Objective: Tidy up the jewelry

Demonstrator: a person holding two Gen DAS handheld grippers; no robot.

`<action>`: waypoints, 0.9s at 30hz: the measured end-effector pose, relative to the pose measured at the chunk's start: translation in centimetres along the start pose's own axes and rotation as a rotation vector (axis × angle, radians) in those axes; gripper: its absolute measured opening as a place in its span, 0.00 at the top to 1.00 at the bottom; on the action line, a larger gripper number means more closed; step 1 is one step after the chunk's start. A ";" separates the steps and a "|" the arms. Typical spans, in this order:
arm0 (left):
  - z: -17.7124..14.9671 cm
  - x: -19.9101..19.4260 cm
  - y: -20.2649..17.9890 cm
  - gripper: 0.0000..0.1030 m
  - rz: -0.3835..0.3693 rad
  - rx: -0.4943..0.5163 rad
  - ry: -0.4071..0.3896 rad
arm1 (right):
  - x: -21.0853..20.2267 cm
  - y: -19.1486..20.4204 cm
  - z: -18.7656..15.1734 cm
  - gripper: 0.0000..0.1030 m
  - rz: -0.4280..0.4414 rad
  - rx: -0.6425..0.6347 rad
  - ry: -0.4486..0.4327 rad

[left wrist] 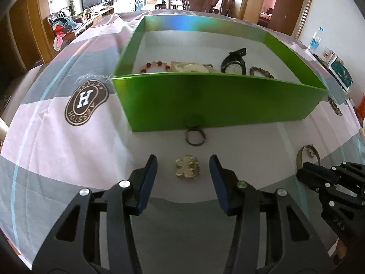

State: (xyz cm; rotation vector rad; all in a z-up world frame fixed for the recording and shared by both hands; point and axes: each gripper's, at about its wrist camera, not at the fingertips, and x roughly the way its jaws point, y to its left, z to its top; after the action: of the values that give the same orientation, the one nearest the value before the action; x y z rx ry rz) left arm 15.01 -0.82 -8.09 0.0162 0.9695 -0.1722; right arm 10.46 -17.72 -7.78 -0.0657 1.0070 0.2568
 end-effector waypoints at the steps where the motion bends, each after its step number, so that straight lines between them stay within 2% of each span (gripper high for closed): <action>1: 0.0 0.1 0.0 0.54 0.002 0.002 0.001 | 0.0 0.0 0.1 0.91 -0.003 0.002 -0.002; 4: 0.0 0.2 -0.4 0.54 0.007 0.007 0.000 | 0.1 -0.3 0.1 0.90 0.024 0.011 -0.003; 8: -0.1 0.1 -0.7 0.52 0.002 0.018 0.003 | -0.2 0.1 -0.2 0.90 0.123 -0.010 0.014; 10: -0.1 0.1 -0.8 0.51 -0.001 0.018 0.004 | -0.3 0.2 -0.4 0.90 0.144 -0.015 0.020; 17: 0.0 0.2 -1.0 0.50 0.010 0.021 0.000 | 0.0 -0.1 0.2 0.89 0.038 0.021 0.012; 20: 0.0 0.4 -1.0 0.50 0.012 0.023 -0.004 | 0.2 0.4 0.4 0.82 0.010 0.007 0.007; 22: 0.1 0.5 -1.1 0.50 0.014 0.023 -0.005 | 0.3 0.6 0.4 0.73 0.005 0.003 0.005; 27: -0.1 0.4 -1.3 0.51 0.033 0.032 -0.011 | 0.5 0.8 0.4 0.72 -0.038 -0.006 -0.006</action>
State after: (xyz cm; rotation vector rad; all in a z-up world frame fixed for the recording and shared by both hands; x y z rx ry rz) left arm 14.94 -2.16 -8.40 0.0611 0.9546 -0.1571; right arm 10.88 -16.78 -7.88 -0.0891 0.9977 0.2253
